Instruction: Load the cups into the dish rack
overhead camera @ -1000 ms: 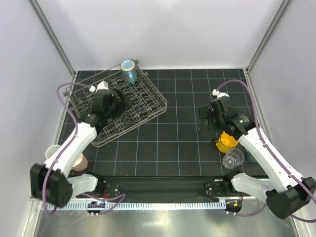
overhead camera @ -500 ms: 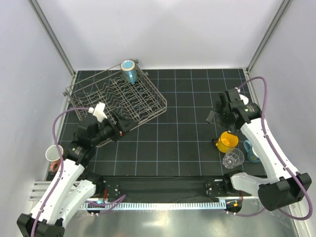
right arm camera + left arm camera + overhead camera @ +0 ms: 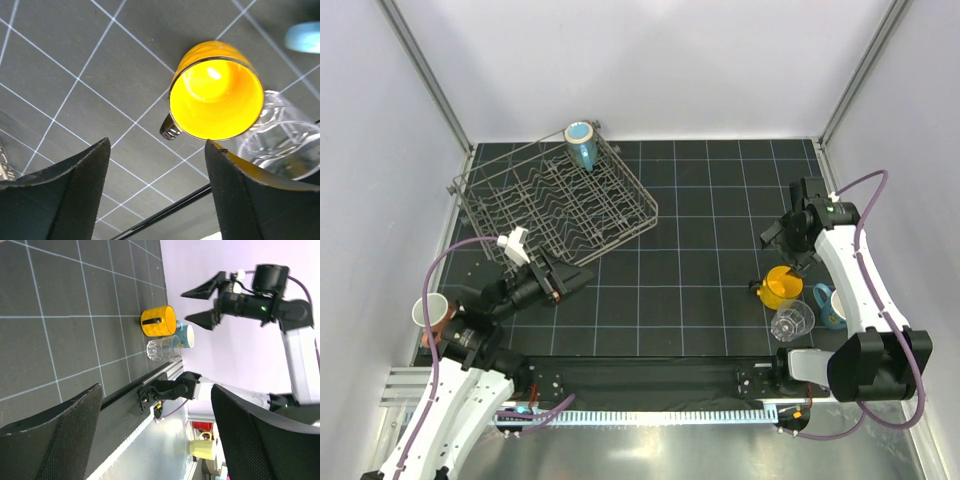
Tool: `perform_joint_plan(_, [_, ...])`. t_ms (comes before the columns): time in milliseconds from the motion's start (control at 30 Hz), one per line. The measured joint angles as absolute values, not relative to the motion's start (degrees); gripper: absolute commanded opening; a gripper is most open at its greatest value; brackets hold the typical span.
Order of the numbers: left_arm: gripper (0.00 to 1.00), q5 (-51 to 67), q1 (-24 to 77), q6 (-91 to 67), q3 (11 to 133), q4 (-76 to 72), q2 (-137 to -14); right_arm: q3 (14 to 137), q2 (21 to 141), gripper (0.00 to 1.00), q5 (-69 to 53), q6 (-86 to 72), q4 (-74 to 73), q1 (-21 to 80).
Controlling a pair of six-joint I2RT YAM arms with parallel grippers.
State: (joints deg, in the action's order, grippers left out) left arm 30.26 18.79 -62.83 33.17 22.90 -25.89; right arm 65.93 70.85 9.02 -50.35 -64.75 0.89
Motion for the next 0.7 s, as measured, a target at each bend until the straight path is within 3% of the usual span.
perform_joint_plan(467, [0.89,30.7,18.8,-61.7,36.1,27.4,-24.2,57.0,75.9,0.74,7.5,-57.6,-57.9,-1.5])
perform_joint_plan(533, [0.89,30.4,18.8,-61.5,36.1,27.7,-24.1,56.3,77.4,0.70,7.6,-57.6,-56.6,-1.6])
perform_joint_plan(600, [0.89,30.1,18.8,-61.3,36.1,28.1,-24.4,55.6,79.0,0.53,7.6,-57.6,-55.2,-1.6])
perform_joint_plan(700, [0.89,29.8,18.8,-61.0,37.0,29.0,-25.8,54.6,80.1,0.44,8.2,-57.5,-53.5,-1.7])
